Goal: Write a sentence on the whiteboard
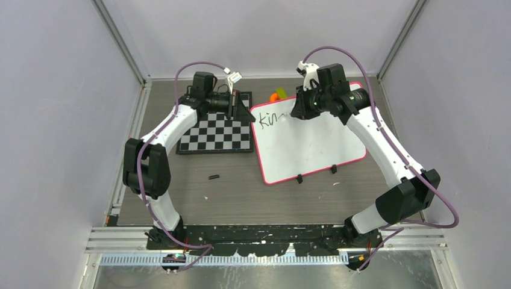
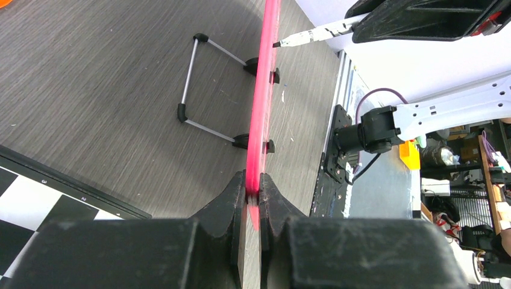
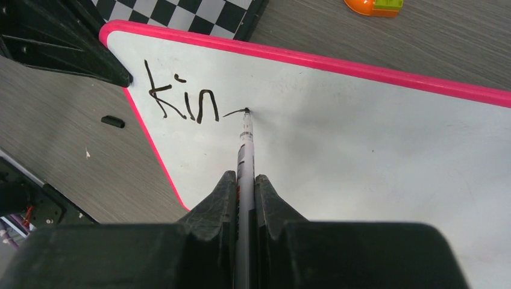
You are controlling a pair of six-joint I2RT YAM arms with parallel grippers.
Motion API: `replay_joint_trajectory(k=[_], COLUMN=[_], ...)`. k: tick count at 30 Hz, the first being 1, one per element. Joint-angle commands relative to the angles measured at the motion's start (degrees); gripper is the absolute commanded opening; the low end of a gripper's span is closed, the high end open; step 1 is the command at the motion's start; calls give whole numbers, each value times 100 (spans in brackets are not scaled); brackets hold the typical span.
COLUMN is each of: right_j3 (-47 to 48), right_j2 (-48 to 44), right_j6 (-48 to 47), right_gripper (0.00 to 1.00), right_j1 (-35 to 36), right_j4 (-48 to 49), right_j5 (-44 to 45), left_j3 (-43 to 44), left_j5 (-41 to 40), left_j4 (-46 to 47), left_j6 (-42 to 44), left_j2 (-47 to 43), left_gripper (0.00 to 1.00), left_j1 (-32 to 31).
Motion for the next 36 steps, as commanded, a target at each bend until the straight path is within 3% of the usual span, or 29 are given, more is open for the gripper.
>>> replay_joint_trajectory(k=[1,10,25,36], right_j3=[262,374,-264,324], right_j2=[-50,159,-99,82], right_j6=[-30,44,-99,-126], right_gripper=[0,0,0,0], right_j1=[14,24,70,-203], right_j4=[145,177,113,80], right_j5=[53,-194,-121,-10], left_j3=[34,32,-1,20], left_j5=[134,133,127,128], left_j4=[5,-3,-4,-8], left_j6=[73,86,95,88], left_j2=[-175,-185,-191,-176], left_gripper=[0,0,0,0], left_j1=[-94,-92,-92,-102])
